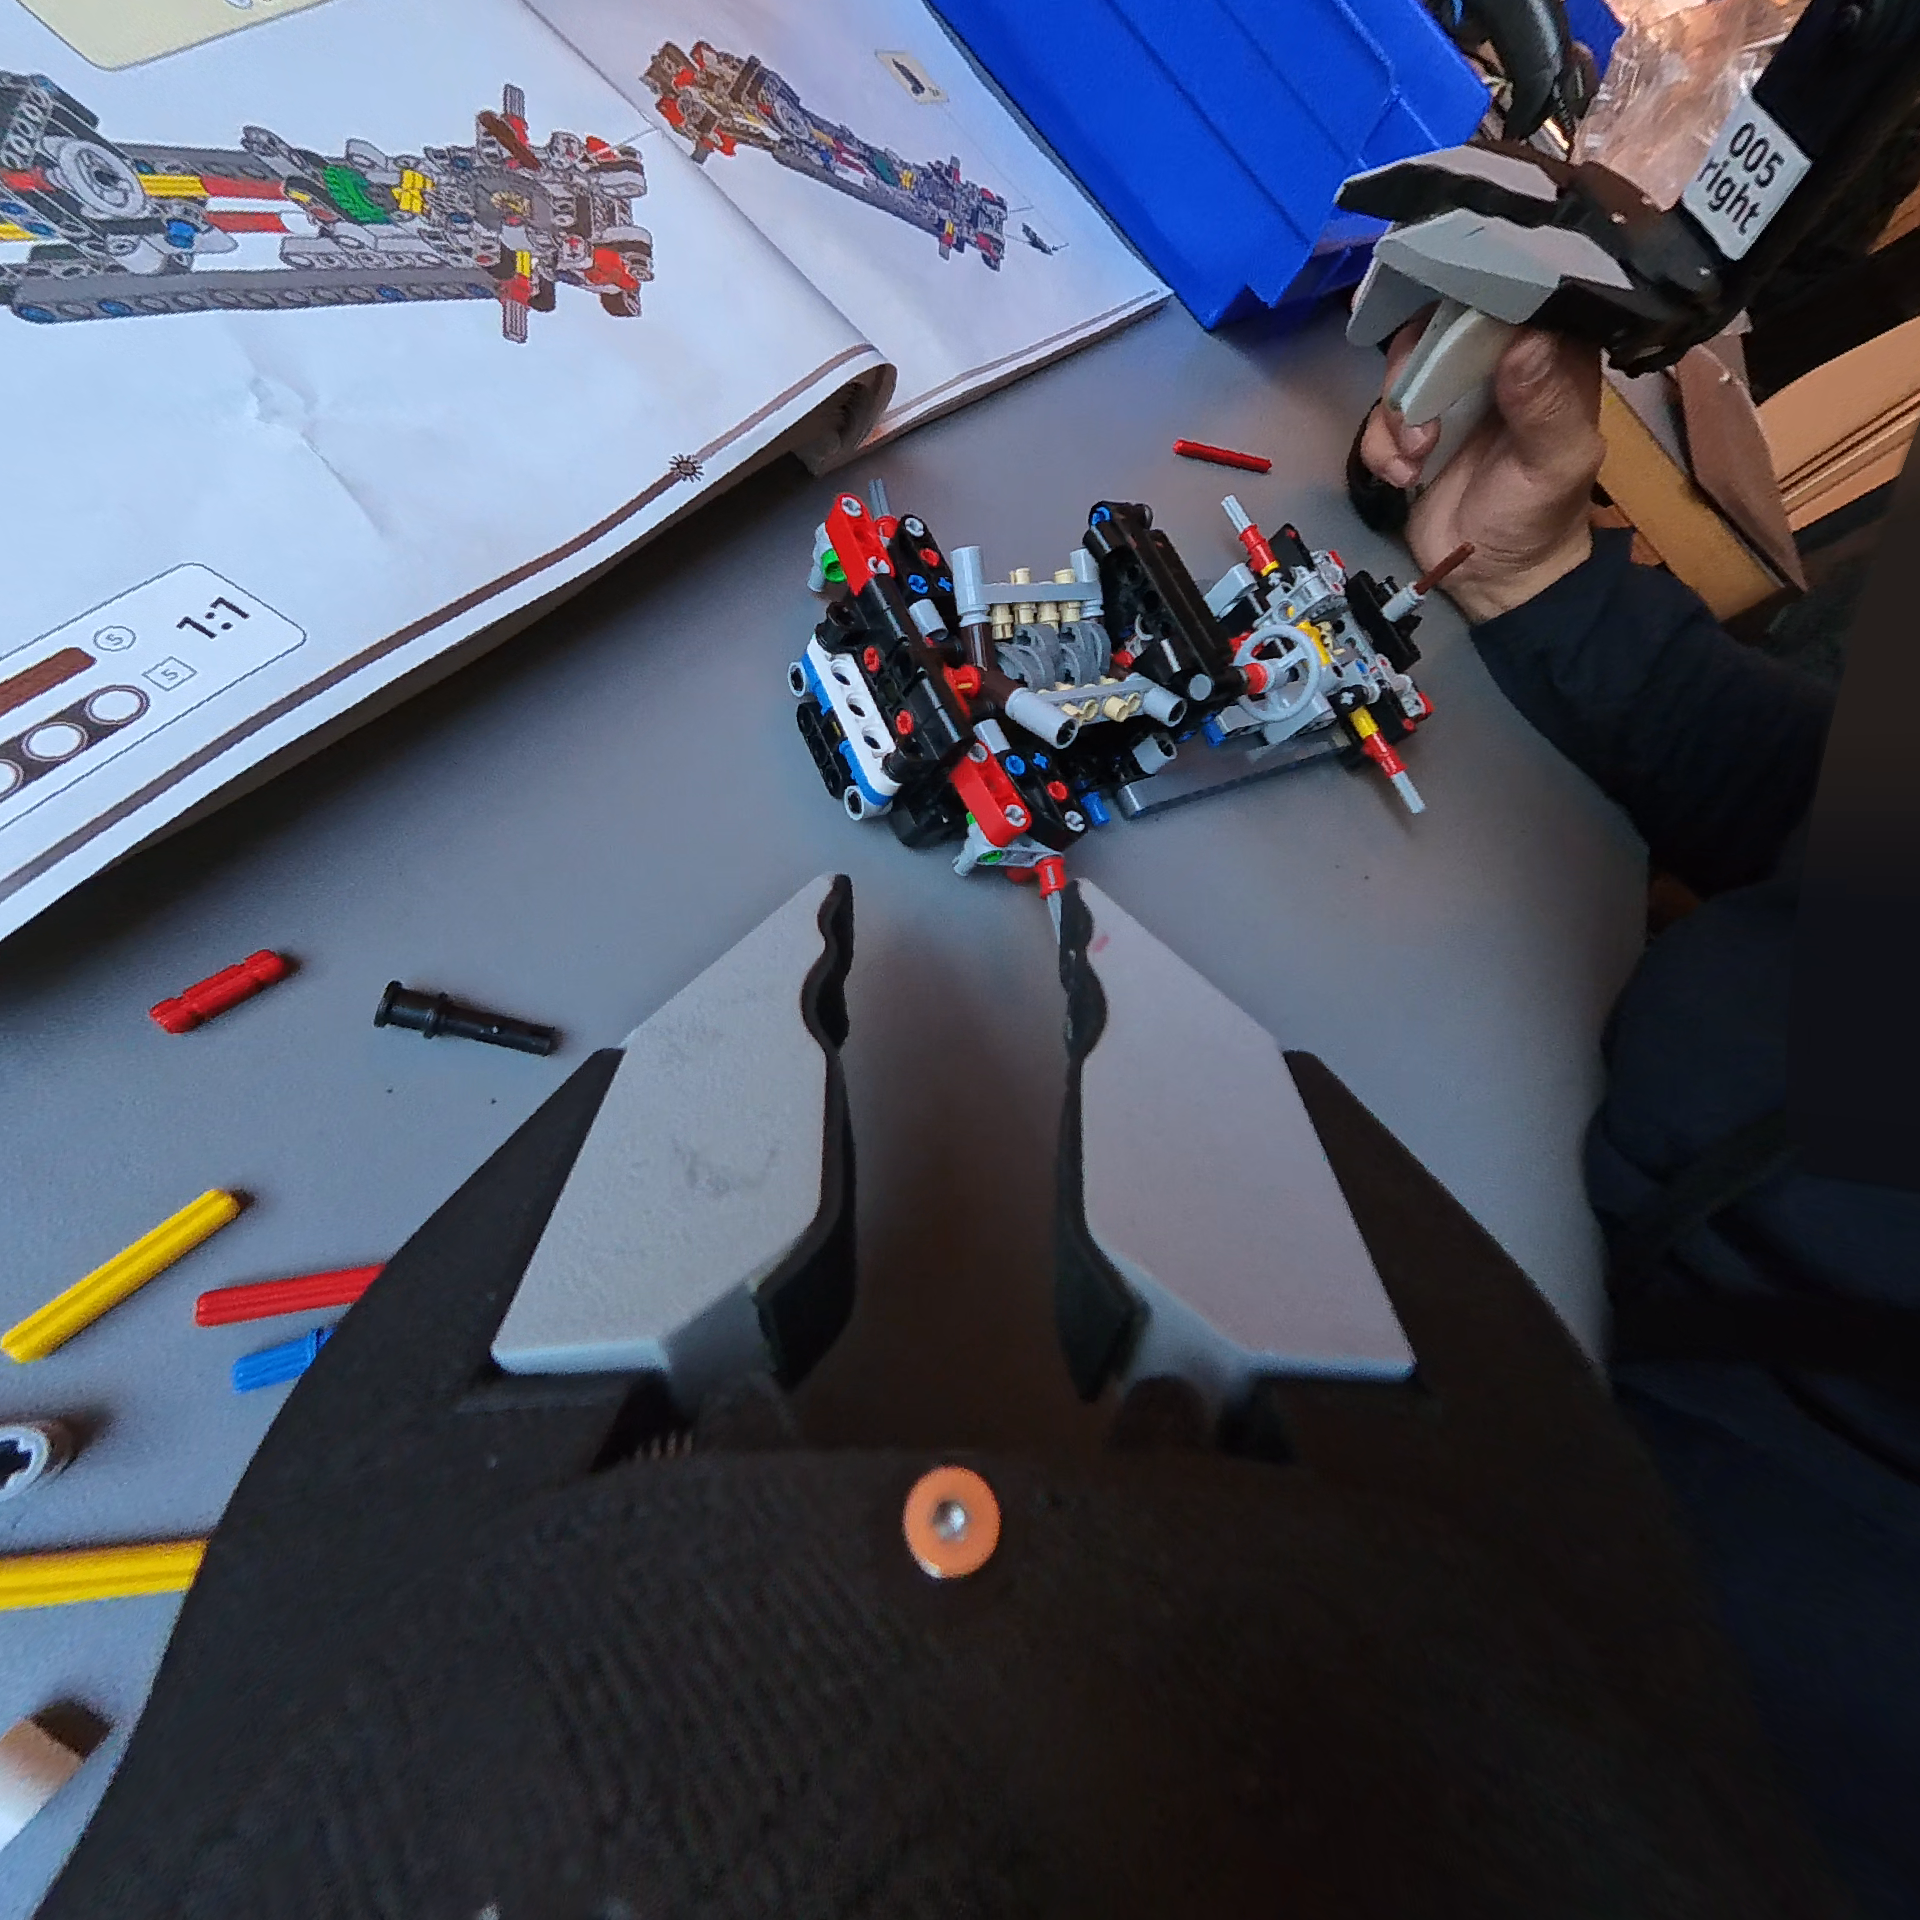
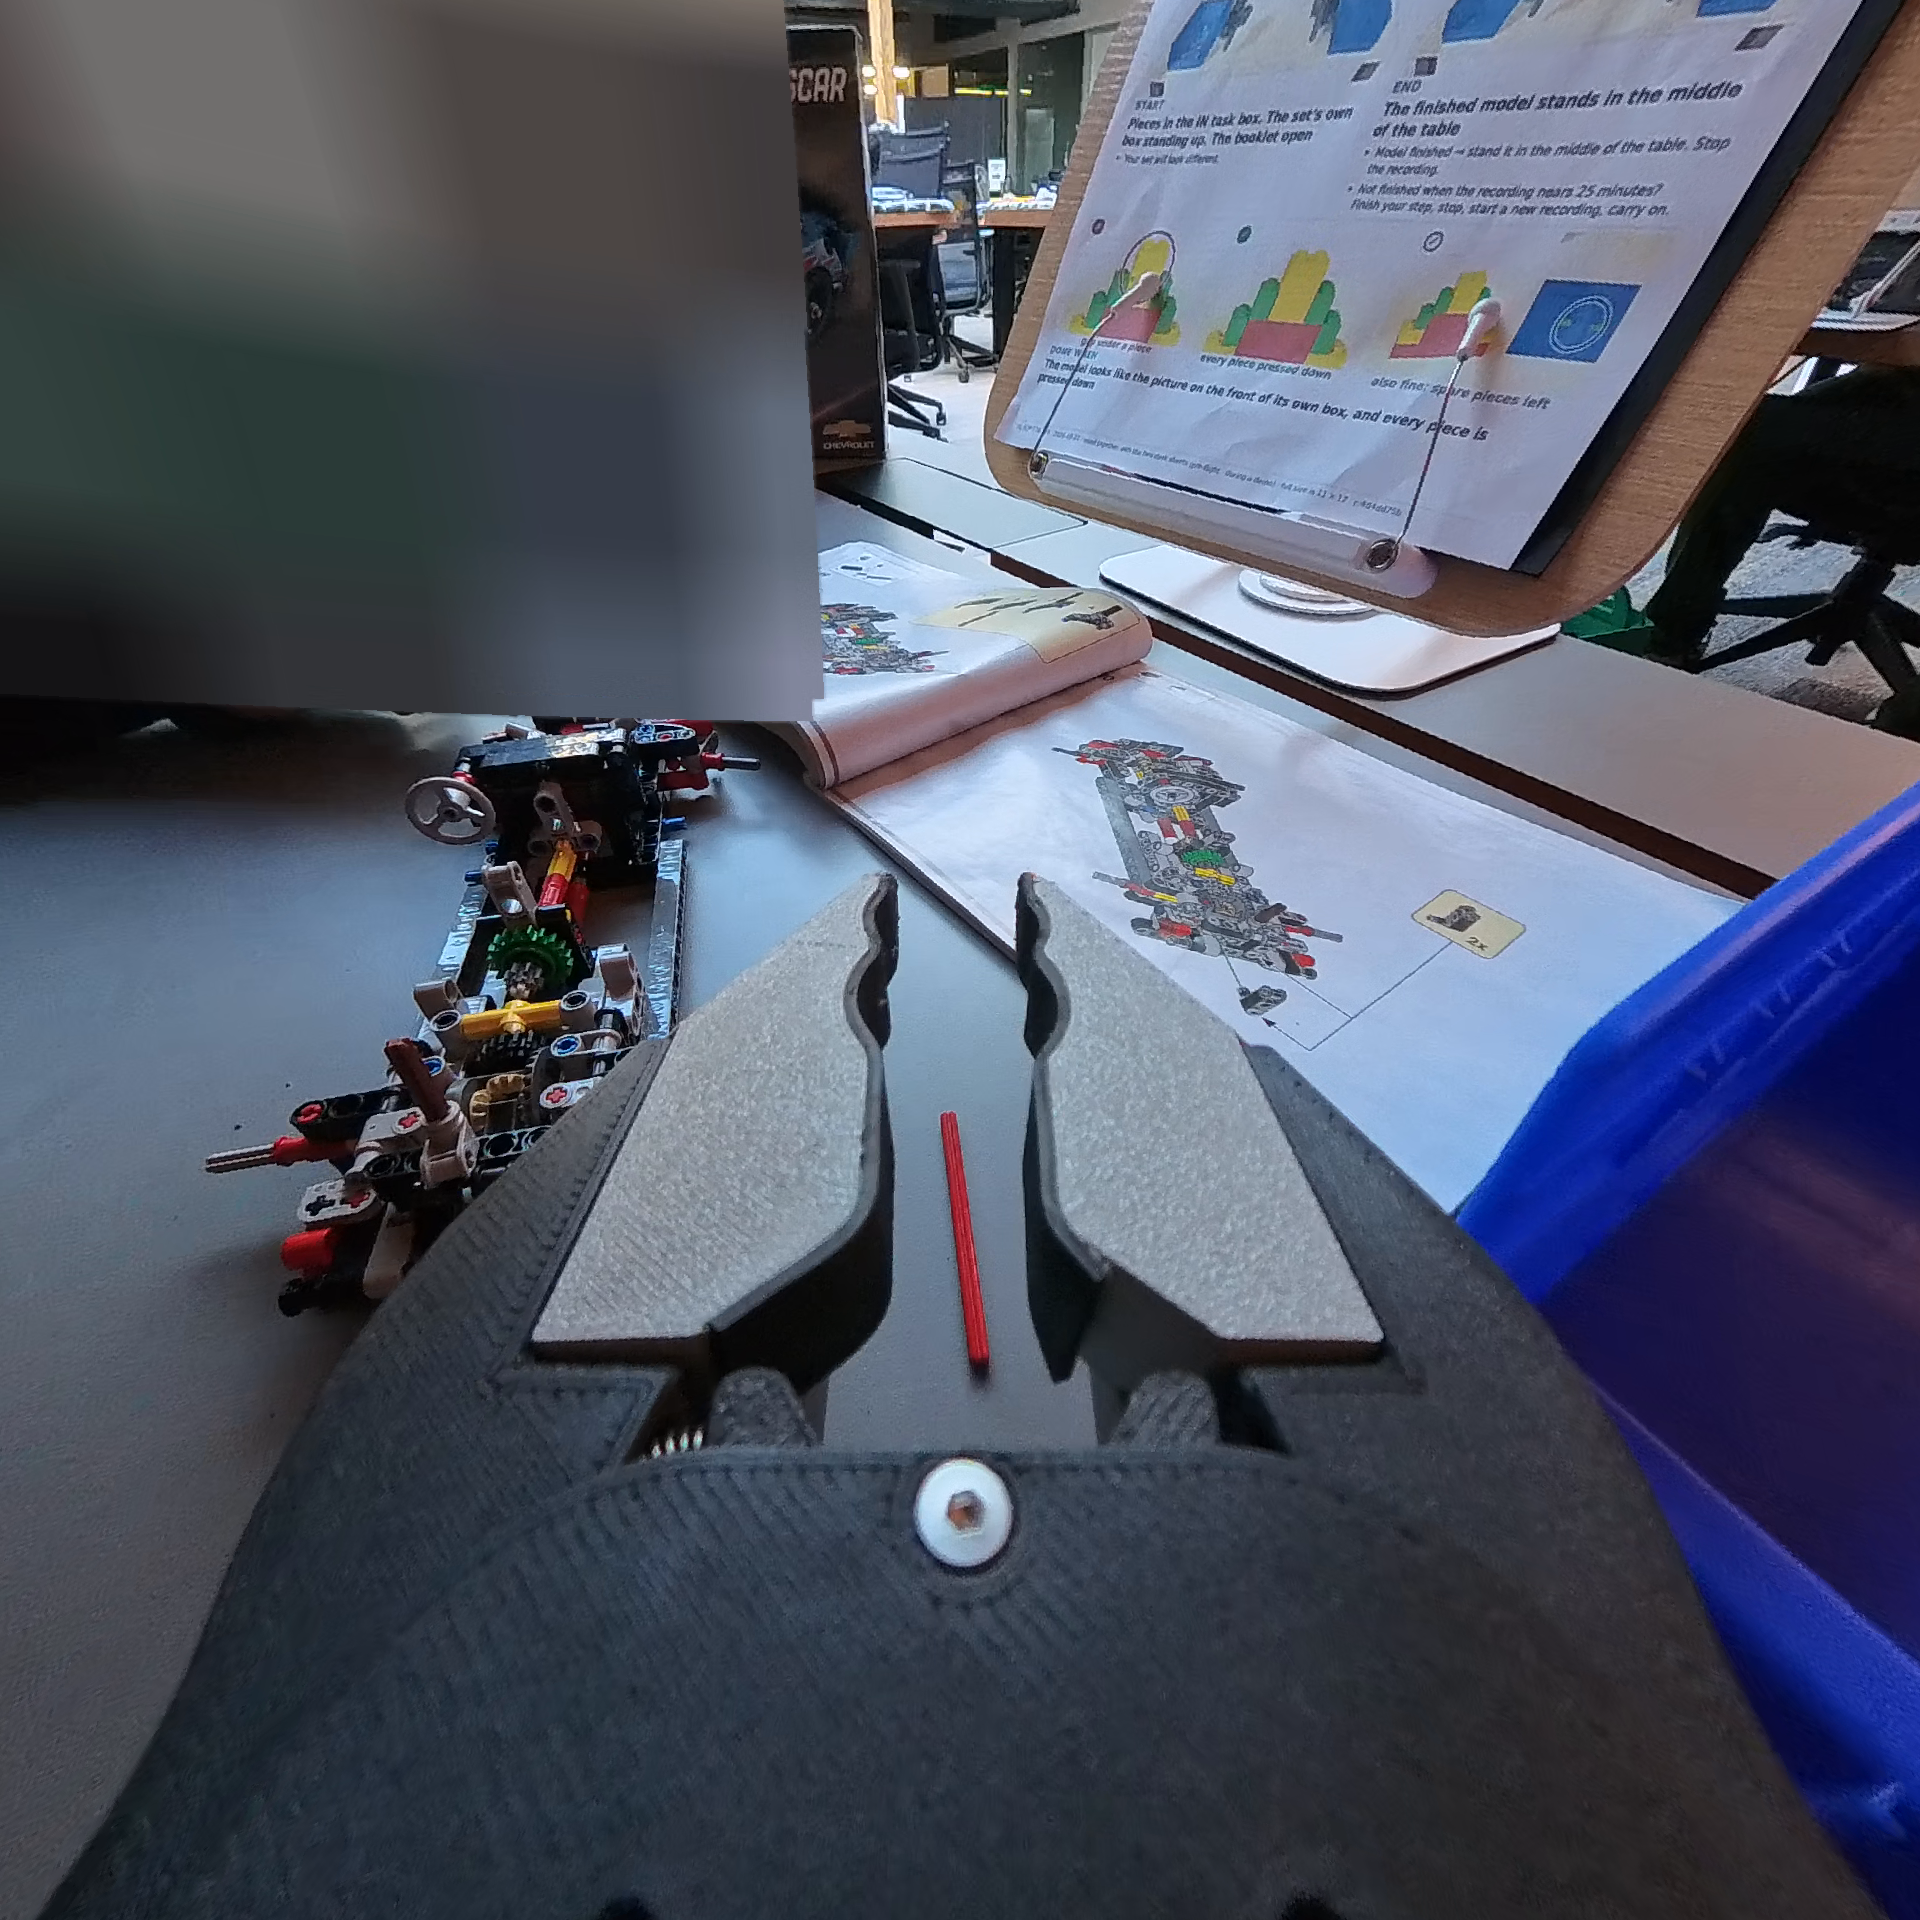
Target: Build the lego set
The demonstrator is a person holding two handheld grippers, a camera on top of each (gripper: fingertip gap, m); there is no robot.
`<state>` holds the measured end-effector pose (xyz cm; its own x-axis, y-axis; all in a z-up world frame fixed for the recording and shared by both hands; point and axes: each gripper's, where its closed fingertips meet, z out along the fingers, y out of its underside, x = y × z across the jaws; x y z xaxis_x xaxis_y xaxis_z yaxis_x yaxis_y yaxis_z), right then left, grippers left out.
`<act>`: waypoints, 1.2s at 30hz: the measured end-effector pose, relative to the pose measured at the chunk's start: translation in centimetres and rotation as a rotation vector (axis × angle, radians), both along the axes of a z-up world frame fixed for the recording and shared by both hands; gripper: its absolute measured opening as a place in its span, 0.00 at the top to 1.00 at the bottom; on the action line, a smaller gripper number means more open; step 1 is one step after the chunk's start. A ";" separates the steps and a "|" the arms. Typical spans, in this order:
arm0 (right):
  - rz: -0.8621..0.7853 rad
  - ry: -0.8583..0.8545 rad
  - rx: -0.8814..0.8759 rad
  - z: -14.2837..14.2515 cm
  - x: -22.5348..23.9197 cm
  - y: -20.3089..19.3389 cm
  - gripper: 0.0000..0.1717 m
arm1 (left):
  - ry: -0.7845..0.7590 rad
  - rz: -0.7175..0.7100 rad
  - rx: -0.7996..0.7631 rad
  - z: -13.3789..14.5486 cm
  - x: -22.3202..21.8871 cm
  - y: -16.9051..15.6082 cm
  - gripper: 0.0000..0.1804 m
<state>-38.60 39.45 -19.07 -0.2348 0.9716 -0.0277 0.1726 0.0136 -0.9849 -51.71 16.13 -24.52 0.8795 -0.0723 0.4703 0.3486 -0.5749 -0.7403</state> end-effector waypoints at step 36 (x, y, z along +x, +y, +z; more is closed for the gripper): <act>0.227 0.015 -0.079 1.2 2.5 -4.7 0.87 | 0.149 0.107 0.128 2.0 -3.0 -0.1 0.81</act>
